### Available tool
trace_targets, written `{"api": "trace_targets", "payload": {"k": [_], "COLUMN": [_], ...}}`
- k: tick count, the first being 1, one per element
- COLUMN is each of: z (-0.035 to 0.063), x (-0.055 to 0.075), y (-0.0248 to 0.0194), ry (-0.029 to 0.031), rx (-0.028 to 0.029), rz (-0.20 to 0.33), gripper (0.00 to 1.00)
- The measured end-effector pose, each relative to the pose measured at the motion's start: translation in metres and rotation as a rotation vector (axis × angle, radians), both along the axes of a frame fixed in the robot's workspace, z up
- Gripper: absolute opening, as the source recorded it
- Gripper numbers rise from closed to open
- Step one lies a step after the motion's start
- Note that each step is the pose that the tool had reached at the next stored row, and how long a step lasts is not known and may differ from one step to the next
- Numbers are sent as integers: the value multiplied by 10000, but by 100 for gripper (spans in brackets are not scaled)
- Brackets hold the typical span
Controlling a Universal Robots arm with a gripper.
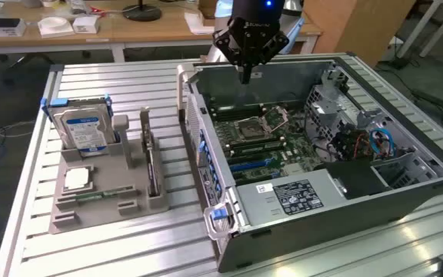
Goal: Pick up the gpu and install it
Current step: 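Reach for the gpu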
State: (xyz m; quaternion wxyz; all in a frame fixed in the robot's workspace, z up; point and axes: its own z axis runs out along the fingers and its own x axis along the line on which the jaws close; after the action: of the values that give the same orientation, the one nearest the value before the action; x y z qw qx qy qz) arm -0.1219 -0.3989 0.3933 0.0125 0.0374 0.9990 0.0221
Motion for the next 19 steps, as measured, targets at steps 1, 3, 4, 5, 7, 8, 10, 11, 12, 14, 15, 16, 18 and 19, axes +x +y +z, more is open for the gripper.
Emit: {"api": "trace_targets", "payload": {"k": [1, 3, 4, 5, 7, 8, 10, 11, 12, 14, 15, 16, 18, 19], "z": [0, 0, 0, 0, 1, 1, 0, 0, 0, 0, 0, 0, 0, 0], "x": [0, 0, 0, -2, -23, -40, -83, -111, -140, -201, -234, -267, -339, -374], "y": [0, 0, 0, 0, 0, 0, 0, 0, 0, 0, 0, 0, 0, 0], "ry": [0, 0, 0, -1, 1, 1, 0, 0, 1, 0, 0, -1, 0, 0], "rx": [0, 1, 0, 0, -2, -1, 0, 0, 0, 0, 0, 0, 0, -1], "rz": [0, 0, 0, 0, -1, -1, -1, -1, 0, 0, -1, -1, 1, -1], "gripper": [10, 10, 10, 10, 10, 10, 10, 10, 10, 10, 10, 10, 10, 10]}}
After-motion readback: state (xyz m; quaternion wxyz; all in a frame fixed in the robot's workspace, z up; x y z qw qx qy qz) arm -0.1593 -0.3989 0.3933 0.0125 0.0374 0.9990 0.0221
